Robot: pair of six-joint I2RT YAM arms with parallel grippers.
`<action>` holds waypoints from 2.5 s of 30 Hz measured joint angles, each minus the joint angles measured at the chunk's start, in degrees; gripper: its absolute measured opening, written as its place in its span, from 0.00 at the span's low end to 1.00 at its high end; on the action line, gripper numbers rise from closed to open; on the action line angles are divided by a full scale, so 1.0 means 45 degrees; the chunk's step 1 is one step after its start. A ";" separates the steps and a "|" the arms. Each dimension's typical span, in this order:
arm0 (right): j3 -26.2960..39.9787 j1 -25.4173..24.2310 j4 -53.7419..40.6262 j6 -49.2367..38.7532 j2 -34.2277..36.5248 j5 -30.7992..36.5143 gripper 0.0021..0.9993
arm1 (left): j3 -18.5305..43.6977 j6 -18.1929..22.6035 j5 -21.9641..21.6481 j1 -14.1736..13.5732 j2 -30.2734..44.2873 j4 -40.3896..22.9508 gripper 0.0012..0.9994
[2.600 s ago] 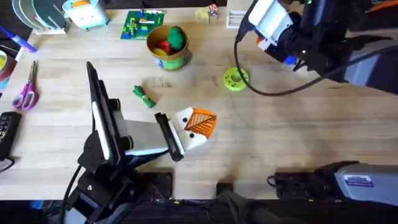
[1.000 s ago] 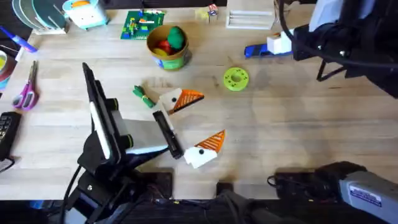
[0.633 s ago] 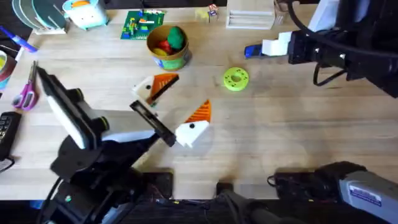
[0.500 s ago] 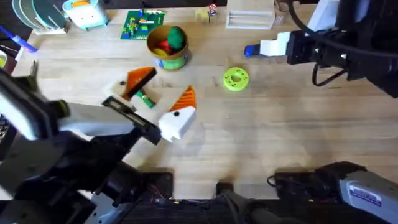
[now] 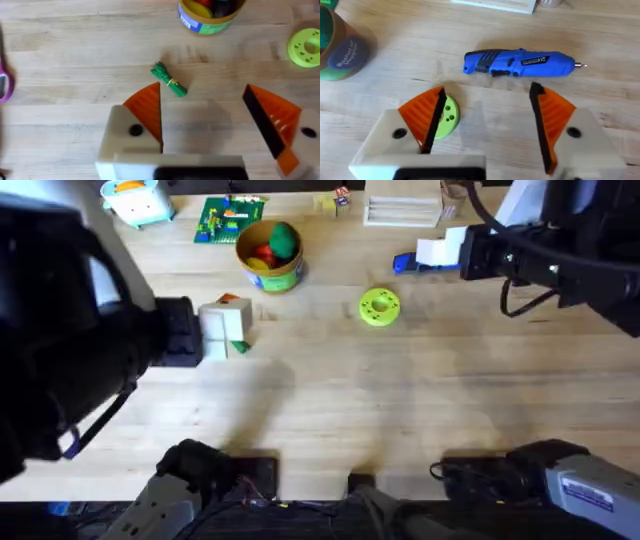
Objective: Pick up the gripper from the table and insert it into the empty holder that is missing its gripper. Then pick up a screw, insert it into the mounting hole, and use the screwdriver to tighten it. Finally, clean up the table by picking up the vegetable and placing it into the bucket.
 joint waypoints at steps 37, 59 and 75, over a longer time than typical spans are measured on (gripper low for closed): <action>0.0000 0.0000 -0.0117 0.0000 0.0000 -0.0005 0.99 | -0.0551 -0.5098 0.4330 0.4717 1.2132 0.3031 0.29; 0.0000 0.0000 -0.0121 0.0003 0.0000 -0.0039 0.99 | 0.3252 -0.4827 0.3838 0.4744 0.8952 0.0280 0.02; 0.0000 0.0000 -0.0123 0.0002 0.0000 -0.0039 0.99 | 0.3636 -0.4745 0.4969 0.3799 1.0538 0.4136 0.02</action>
